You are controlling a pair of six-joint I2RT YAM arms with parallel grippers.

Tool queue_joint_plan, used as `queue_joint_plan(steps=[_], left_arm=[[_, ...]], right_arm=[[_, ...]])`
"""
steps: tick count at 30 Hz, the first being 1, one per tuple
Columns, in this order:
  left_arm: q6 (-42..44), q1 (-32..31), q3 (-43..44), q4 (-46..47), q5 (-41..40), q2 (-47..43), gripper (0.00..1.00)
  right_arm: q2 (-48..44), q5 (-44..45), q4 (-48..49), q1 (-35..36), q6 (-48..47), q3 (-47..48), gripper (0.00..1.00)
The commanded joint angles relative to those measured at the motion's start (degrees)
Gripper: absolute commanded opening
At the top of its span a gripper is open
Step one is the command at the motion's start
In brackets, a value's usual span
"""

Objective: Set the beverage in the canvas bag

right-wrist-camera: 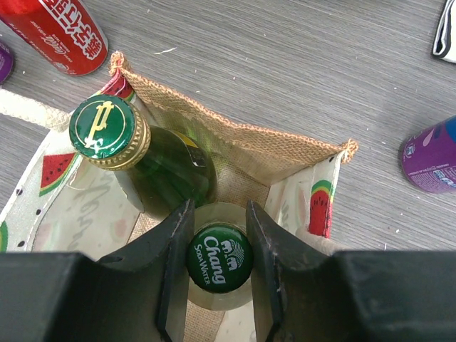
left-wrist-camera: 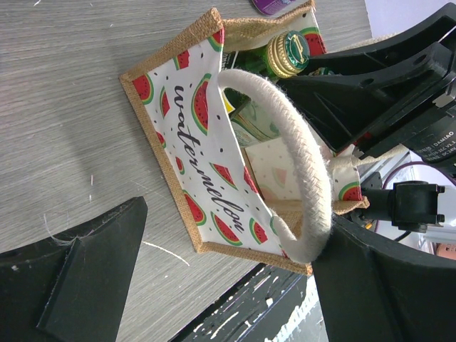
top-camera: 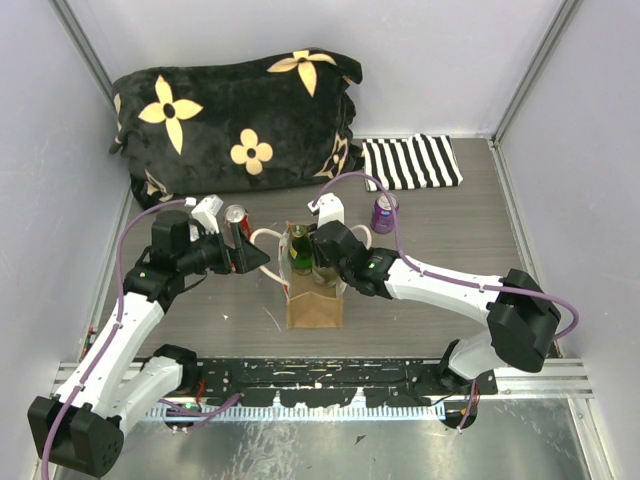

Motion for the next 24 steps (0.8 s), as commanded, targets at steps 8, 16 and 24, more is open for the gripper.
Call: queue_joint_plan(steps=[8,16,24], left_arm=[[0.6,0.2,0.1,0.7,1.1,-0.5,0.98],[0.4,0.2,0.0,1.1,1.4,-0.6,0.98],[0.7,0.2,4.0,-0.7,-0.9,-2.0,0.98]], right_arm=[[-0.6,1.1,2.1,-0.5,0.2,2.1,0.46],[-0.3,-0.4,1.3,-0.6,-2.4,4.5,0.61],[-0.6,-0.2,2.0,-0.5,-2.7,7.0,0.63]])
